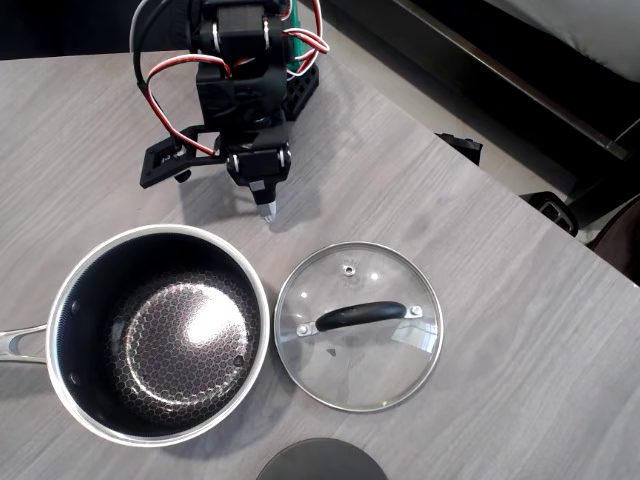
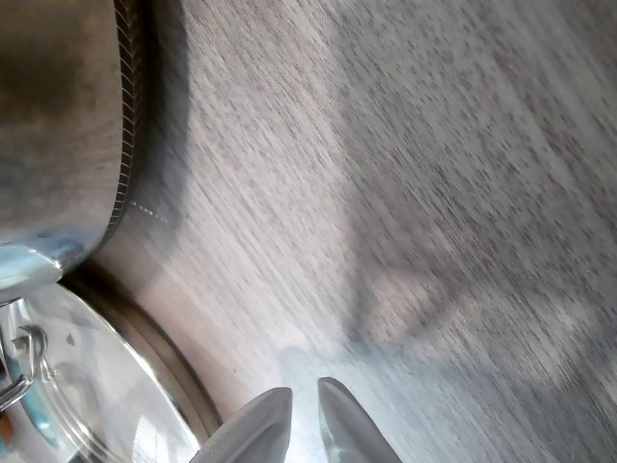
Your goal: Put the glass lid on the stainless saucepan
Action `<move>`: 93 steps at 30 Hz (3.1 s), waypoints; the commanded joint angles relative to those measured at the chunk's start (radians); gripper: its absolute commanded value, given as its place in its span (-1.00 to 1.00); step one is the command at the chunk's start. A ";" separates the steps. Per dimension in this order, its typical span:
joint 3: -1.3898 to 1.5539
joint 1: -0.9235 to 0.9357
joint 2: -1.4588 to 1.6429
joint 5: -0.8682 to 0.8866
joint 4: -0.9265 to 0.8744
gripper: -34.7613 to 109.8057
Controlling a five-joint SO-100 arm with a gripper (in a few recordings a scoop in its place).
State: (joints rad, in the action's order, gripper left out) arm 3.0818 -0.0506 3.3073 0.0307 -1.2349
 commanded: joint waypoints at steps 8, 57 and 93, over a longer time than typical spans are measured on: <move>0.009 0.002 0.029 0.005 -0.009 -0.52; 0.009 0.002 0.029 0.005 -0.009 -0.52; 0.009 -0.067 0.029 -0.003 -0.011 -0.52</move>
State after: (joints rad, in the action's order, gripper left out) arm 3.0818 -0.1043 3.3073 0.0307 -1.2349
